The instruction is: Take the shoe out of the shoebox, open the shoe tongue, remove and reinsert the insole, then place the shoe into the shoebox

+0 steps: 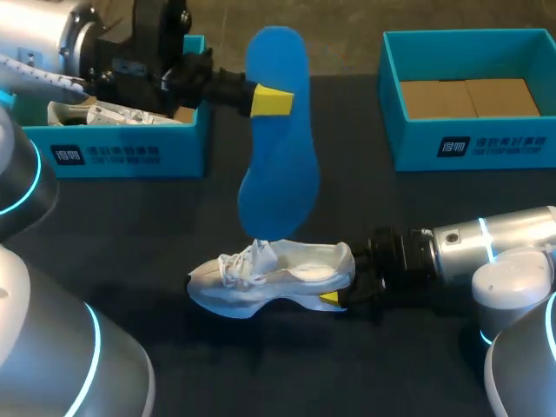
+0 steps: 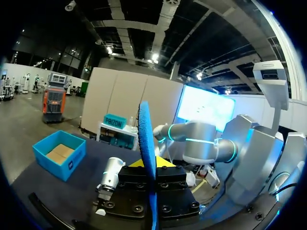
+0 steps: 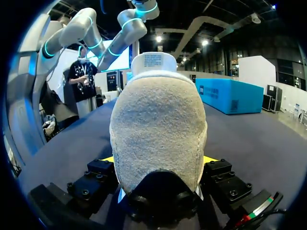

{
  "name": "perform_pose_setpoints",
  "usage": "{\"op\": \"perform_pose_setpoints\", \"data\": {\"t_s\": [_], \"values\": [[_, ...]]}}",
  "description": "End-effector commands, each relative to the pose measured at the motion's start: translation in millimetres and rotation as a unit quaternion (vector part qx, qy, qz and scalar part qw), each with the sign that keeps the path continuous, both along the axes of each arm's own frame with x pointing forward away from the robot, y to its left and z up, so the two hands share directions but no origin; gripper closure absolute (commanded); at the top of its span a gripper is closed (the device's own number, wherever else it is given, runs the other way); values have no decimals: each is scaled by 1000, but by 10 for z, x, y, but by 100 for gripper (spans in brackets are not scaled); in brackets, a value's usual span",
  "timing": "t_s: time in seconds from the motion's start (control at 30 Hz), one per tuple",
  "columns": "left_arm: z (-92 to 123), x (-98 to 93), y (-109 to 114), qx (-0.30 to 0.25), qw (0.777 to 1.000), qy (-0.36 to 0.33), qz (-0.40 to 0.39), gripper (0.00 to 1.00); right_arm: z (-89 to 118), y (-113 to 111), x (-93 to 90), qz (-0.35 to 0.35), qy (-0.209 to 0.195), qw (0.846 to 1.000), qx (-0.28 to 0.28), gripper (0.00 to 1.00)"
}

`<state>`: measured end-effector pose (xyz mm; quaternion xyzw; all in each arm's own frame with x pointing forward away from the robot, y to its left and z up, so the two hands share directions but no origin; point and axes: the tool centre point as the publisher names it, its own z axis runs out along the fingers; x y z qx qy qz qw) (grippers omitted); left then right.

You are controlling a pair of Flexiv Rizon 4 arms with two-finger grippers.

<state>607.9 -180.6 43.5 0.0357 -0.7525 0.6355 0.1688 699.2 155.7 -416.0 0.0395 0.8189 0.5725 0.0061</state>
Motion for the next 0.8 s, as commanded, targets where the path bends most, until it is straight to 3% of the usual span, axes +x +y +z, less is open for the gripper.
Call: {"op": "perform_pose_setpoints", "data": {"t_s": [0.03,0.47,0.5,0.53,0.57,0.8], "values": [[-48,-32,-40,1,1000,4,5,100,0,14,-9,0,1,1000,-3,100],[-37,-81,-14,4,1000,8,10,100,2,8,-6,0,0,1000,-6,100],[-37,-81,-14,4,1000,8,10,100,11,-7,0,0,-3,1000,-9,91],[-37,-81,-14,4,1000,8,10,100,21,-23,2,-1,-3,1000,-12,40],[-37,-81,-14,4,1000,8,10,100,26,-38,7,-6,-2,1000,-15,0],[-37,-81,-14,4,1000,8,10,100,93,-189,1,-5,-15,999,-51,0]]}}
